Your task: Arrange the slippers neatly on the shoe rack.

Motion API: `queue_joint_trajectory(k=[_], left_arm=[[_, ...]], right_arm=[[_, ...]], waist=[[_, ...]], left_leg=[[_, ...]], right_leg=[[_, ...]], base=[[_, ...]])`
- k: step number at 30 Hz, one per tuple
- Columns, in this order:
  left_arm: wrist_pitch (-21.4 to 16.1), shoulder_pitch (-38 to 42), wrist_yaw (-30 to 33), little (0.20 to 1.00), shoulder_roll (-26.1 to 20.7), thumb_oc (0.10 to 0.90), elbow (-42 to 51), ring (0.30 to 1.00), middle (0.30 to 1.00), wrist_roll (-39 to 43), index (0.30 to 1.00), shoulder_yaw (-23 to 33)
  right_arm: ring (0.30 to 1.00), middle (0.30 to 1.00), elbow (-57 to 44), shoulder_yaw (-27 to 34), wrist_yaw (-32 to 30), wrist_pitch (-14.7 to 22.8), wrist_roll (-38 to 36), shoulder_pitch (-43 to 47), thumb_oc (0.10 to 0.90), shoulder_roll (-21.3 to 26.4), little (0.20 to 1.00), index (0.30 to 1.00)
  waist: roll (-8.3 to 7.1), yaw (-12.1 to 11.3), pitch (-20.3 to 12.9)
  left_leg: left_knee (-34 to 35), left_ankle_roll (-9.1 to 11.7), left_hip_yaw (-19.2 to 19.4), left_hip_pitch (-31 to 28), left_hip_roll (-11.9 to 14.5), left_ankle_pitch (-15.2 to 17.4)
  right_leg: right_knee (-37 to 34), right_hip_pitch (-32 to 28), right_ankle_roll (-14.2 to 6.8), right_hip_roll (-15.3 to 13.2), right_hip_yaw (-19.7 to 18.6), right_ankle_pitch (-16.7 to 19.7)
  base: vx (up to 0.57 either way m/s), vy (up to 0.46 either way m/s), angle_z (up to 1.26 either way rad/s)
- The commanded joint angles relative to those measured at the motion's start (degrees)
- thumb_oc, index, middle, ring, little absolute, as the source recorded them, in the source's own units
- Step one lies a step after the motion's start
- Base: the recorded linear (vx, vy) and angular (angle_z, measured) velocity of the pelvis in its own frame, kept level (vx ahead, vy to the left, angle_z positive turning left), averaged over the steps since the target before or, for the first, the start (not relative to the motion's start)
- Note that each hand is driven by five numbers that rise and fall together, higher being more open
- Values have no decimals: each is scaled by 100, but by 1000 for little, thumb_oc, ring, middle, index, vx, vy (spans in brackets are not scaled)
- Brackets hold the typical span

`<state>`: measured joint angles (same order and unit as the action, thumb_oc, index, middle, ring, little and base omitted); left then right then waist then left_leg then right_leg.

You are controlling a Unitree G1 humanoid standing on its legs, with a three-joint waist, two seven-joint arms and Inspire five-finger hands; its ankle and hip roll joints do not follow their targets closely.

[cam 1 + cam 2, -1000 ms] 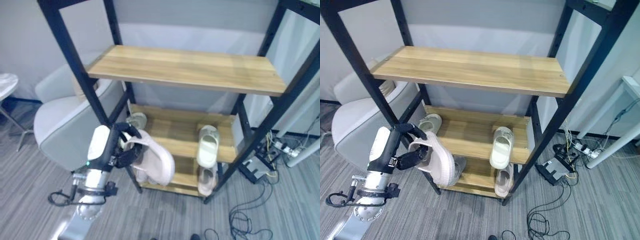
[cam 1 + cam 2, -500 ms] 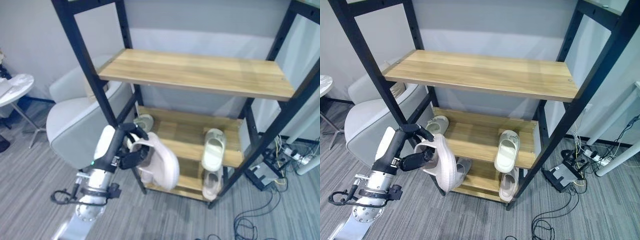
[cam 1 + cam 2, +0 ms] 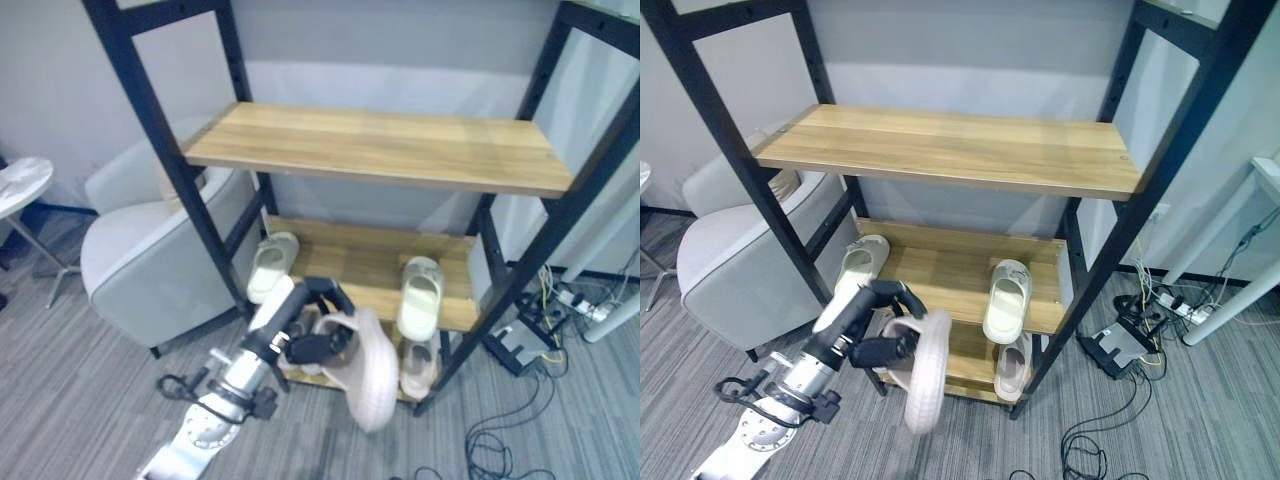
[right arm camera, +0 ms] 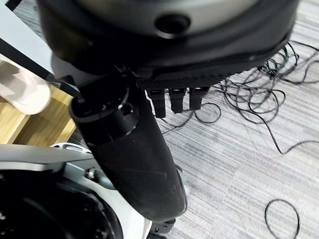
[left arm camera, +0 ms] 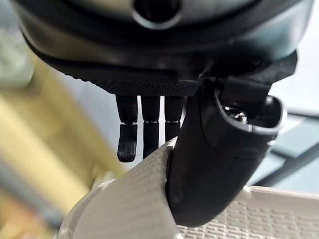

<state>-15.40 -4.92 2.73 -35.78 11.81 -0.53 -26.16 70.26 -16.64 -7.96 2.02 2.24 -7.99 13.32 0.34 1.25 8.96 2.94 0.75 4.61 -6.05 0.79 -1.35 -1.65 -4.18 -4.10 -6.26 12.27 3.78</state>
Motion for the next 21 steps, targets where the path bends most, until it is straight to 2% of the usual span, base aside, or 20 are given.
queue_joint_trajectory(k=[1, 4, 8, 9, 12, 14, 16, 17, 18, 19, 20, 21], left_arm=[[-375, 880, 57, 300, 22, 400, 341, 300, 300, -164, 300, 59], [-374, 999, 103, 300, -22, 400, 63, 300, 300, -402, 300, -135], [-309, 1371, 293, 300, -45, 400, -597, 300, 300, -1000, 300, -523], [-326, 1588, 376, 300, -91, 400, -786, 300, 300, -1316, 300, -672], [-303, 1878, 602, 300, 10, 400, -1060, 300, 300, -1518, 300, -827], [-313, 2207, 978, 300, -13, 400, -1294, 300, 300, -1993, 300, -1002], [-276, 2438, 1259, 300, -49, 400, -1412, 300, 300, -2205, 300, -1084], [-297, 2595, 1360, 300, -68, 400, -1406, 300, 300, -2283, 300, -1122], [-277, 2763, 1508, 300, -62, 400, -1472, 300, 300, -2411, 300, -1240], [-199, 3014, 1671, 300, -27, 400, -1541, 300, 300, -2552, 300, -1355], [-196, 3063, 1699, 300, -15, 400, -1574, 300, 300, -2567, 300, -1378], [-73, 3435, 2136, 300, 21, 400, -1791, 300, 300, -2938, 300, -1549]], right_arm=[[900, 900, 13, -34, -78, 36, 136, 386, 800, 236, 900, 900], [900, 900, -10, -39, -119, 48, 141, 471, 800, 268, 900, 900], [900, 900, -144, -50, -251, 102, 44, 667, 800, 385, 900, 900], [900, 900, -224, -71, -291, 165, -45, 726, 800, 420, 900, 900], [900, 900, -242, -86, -363, 179, -99, 839, 800, 462, 900, 900], [900, 900, -273, -154, -471, 224, -85, 940, 800, 538, 900, 900], [900, 900, -274, -215, -556, 215, -46, 1158, 800, 651, 900, 900], [900, 900, -276, -226, -647, 227, -40, 1222, 800, 725, 900, 900], [900, 900, -321, -189, -729, 289, -76, 1341, 800, 802, 900, 900], [900, 900, -377, -204, -798, 328, -124, 1491, 800, 820, 900, 900], [900, 900, -370, -188, -801, 327, -129, 1520, 800, 816, 900, 900], [900, 900, -349, -278, -993, 393, -207, 1772, 800, 903, 900, 900]], waist=[[52, 173, 561], [12, 177, 683], [-88, 283, 888], [-131, 337, 967], [-160, 355, 1018], [-187, 379, 1164], [-138, 310, 1258], [-52, 173, 1209], [-16, 134, 1207], [-27, 139, 1327], [-24, 140, 1350], [-29, 86, 1644]], left_leg=[[-1397, -50, 399, 499, 153, 917], [-1782, -89, 514, 763, 229, 1060], [-2455, -123, 692, 1399, 447, 1272], [-2717, -163, 757, 1657, 518, 1335], [-2970, -214, 804, 1971, 587, 1412], [-3290, -256, 986, 2339, 716, 1541], [-3477, -261, 1259, 2588, 888, 1609], [-3580, -209, 1361, 2728, 1048, 1769], [-3700, -204, 1402, 2865, 1109, 1843], [-3897, -214, 1407, 3022, 1151, 1851], [-3943, -215, 1389, 3059, 1155, 1868], [-4568, -312, 1247, 3436, 1182, 2031]], right_leg=[[1748, 436, -253, -125, -201, -1171], [2030, 723, -238, -137, -305, -1239], [2481, 1412, -212, -82, -526, -1296], [2652, 1676, -212, -56, -608, -1295], [2831, 2039, -197, -30, -751, -1316], [3097, 2489, -242, -66, -795, -1339], [3464, 2990, -379, -365, -431, -1117], [3653, 3091, -513, -735, 64, -1186], [3769, 3094, -495, -982, 396, -1185], [3926, 3175, -467, -1108, 577, -1214], [3964, 3198, -464, -1119, 585, -1235], [4297, 3472, -360, -1066, 595, -1415]], base=[[-157, 55, -11], [-114, 41, -21], [-139, 33, -38], [-158, 49, -29], [-87, 39, -32], [-87, 95, -33], [-89, 120, -58], [-16, 50, -93], [-13, 8, -113], [-54, -22, -90], [-121, -9, -59], [-102, 20, -21]])
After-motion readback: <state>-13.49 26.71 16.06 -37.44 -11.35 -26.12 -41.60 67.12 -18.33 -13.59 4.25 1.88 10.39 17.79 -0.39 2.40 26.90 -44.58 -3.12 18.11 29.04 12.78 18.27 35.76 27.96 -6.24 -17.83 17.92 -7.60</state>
